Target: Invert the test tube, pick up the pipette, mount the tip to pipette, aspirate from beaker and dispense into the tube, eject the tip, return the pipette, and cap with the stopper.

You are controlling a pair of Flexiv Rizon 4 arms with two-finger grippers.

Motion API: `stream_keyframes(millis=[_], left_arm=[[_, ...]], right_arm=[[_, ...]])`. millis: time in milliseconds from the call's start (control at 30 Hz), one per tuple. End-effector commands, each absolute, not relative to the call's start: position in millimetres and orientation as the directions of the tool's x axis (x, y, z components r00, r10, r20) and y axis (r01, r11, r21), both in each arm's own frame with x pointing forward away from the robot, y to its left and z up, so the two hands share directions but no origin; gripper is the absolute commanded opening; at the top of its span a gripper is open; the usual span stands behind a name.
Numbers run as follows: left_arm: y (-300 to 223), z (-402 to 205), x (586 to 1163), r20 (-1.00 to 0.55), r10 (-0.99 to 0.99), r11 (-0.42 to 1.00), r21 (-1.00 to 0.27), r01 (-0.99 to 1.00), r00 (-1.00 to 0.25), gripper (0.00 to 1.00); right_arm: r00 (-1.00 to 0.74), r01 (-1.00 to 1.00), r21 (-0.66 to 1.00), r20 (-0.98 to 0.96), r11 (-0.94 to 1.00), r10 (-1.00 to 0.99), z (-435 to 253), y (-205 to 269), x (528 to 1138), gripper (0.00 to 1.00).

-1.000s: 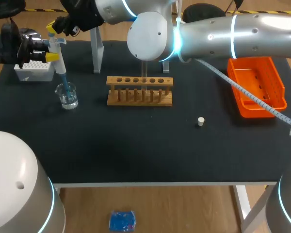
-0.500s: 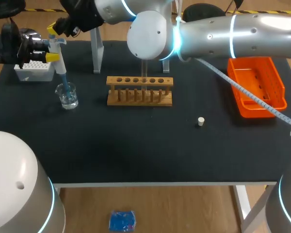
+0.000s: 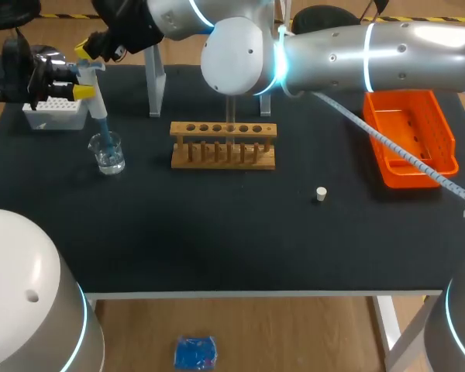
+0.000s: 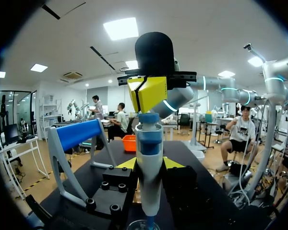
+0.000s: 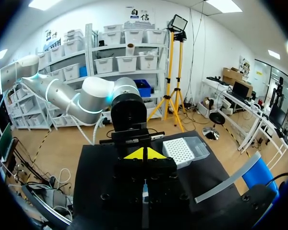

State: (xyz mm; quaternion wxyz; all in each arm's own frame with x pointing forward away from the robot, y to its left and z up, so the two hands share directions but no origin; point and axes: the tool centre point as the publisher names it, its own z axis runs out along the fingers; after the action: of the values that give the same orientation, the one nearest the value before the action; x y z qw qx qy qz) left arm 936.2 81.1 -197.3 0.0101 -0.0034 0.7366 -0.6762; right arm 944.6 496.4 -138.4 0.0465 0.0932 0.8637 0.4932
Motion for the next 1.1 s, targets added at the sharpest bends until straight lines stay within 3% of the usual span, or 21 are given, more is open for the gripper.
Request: stream_keyframes(millis=[33, 1100], left_arm=[[82, -193, 937, -0.011, -0.015, 0.084, -0.996, 0.010, -1.000, 0.00], [82, -193, 937, -0.011, -0.015, 0.084, -0.996, 0.010, -1.000, 0.00]], right_arm=[[-0.978, 0.120, 0.855, 0.013, 0.505, 0.210, -146, 499, 946, 0.00], [-0.977, 0.049, 0.873, -0.058, 0.485, 0.205, -103, 493, 931, 0.00]])
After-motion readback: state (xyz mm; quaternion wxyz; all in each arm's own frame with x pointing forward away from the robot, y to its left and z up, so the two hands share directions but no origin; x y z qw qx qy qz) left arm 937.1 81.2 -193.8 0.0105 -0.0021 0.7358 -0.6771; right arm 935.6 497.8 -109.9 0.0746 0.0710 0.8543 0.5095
